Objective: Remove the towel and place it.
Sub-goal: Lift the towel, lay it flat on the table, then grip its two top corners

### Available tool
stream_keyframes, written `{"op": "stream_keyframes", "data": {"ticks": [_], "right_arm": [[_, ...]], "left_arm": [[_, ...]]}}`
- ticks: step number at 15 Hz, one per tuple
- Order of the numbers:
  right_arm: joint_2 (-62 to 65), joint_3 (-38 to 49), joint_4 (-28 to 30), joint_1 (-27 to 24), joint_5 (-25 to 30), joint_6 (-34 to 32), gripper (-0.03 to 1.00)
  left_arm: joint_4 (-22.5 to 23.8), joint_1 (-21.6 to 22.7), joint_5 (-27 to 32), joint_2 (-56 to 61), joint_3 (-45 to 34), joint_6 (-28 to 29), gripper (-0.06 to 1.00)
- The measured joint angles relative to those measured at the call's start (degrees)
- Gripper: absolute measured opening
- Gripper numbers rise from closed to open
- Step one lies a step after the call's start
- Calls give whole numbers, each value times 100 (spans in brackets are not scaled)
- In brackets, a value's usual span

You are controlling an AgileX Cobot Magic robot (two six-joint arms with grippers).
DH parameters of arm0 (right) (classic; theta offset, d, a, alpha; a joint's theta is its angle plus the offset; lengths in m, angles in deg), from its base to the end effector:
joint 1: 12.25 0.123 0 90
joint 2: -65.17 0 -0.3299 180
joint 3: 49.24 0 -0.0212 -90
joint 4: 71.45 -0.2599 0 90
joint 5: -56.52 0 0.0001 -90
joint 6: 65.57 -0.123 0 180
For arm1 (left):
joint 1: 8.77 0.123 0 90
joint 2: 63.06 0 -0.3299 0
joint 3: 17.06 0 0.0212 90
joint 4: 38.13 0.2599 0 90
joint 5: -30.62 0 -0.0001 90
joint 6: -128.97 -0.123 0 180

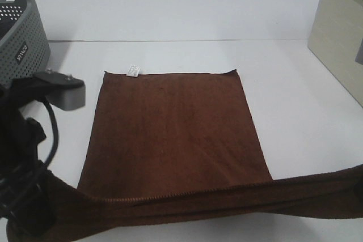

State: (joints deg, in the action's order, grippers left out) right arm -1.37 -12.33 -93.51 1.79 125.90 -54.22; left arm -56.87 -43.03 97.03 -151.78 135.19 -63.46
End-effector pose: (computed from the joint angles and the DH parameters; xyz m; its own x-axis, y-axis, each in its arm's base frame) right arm 0.1288 0.0768 0.2719 -0.9419 -0.2899 -0.1697 -0.3320 0.8805 0.3385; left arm 0.1706 -0.1600 0.2385 -0.7799 0.6259 0.0057 0.5966 0.7461 -0.2958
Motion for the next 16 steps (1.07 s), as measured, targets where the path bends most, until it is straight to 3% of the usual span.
{"op": "stream_keyframes", "data": {"ticks": [4, 12, 16], "right_arm": [[-653, 573, -332, -17, -29, 195, 1], [-2395, 625, -659, -29, -315, 647, 1], [-2527, 733, -980, -29, -435, 854, 11]], "left_arm": [[6, -447, 132, -733, -17, 97, 0], [-390, -980, 235, -1799, 350, 166, 0], [-498, -1346, 235, -2086, 561, 229, 0]]}}
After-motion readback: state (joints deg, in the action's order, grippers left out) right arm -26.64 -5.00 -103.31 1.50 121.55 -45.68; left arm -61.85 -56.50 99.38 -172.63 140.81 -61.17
